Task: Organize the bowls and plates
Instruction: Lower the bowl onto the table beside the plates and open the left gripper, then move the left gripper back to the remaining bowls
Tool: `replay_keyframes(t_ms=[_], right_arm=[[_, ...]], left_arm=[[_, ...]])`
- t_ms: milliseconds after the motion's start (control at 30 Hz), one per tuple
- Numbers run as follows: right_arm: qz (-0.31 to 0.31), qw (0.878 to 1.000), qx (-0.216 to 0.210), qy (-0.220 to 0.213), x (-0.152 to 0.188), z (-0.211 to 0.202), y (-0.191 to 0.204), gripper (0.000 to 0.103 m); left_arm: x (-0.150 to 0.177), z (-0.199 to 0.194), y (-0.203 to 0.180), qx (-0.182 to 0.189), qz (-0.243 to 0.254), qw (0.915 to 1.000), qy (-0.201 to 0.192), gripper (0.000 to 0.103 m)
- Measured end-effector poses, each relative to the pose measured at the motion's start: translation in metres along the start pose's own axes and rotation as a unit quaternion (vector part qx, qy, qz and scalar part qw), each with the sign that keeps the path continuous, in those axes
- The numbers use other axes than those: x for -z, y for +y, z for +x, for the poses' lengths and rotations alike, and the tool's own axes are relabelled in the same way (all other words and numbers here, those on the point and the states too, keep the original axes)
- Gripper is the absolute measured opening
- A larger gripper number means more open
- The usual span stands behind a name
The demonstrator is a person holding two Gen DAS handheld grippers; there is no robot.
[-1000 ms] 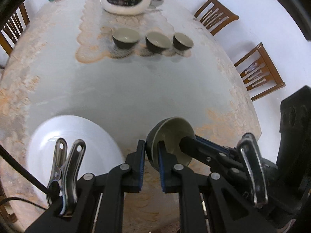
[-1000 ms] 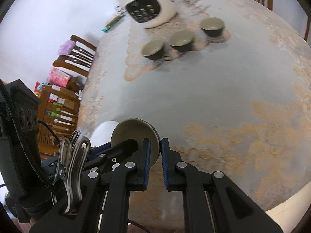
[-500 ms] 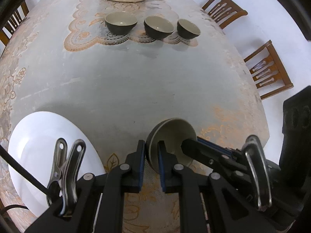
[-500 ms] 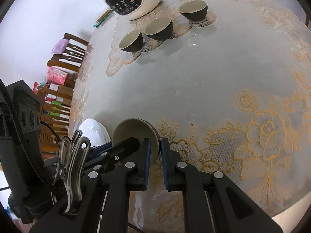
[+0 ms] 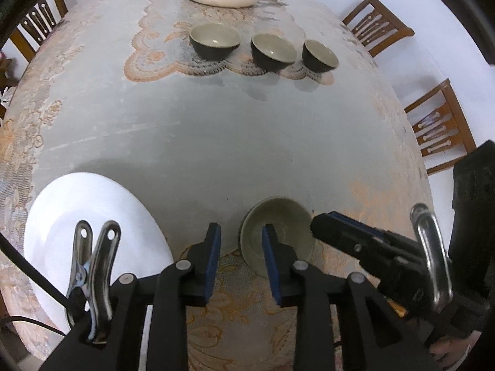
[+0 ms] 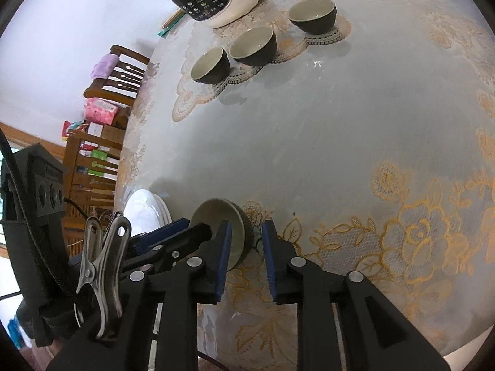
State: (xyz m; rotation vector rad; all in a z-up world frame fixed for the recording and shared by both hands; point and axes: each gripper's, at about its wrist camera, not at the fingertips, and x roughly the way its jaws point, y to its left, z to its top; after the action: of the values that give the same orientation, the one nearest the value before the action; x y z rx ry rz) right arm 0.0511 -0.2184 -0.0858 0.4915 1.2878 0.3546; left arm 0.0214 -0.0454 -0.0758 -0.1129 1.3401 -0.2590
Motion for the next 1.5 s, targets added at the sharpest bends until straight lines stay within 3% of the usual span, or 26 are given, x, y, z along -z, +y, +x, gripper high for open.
replay_keyframes(t_ms=[267, 700, 1033, 1500], right_arm=[[-0.024, 0.999, -0.026, -0.004, -0.025, -0.013, -0.005, 0.022], [-0.050, 0.996, -0.067, 0.002, -0.070, -0.017, 0.001, 0.022], [-0.050, 0.996, -0.068, -0.015, -0.099, -0.006, 0.019, 0.022], [-0.028, 0.998, -0.049, -0.011, -0.134, 0.045, 0.039, 0.022]], left_arm=[[-0.018, -0.017, -0.002, -0.013, -0.034, 0.9991, -0.024, 0.029], [-0.065, -0.049, -0.003, -0.066, -0.067, 0.9927, -0.076, 0.029], [-0.100, -0.037, 0.015, -0.066, -0.081, 0.9918, -0.075, 0.029], [-0.151, -0.013, 0.040, -0.067, -0.062, 0.9935, -0.068, 0.029]])
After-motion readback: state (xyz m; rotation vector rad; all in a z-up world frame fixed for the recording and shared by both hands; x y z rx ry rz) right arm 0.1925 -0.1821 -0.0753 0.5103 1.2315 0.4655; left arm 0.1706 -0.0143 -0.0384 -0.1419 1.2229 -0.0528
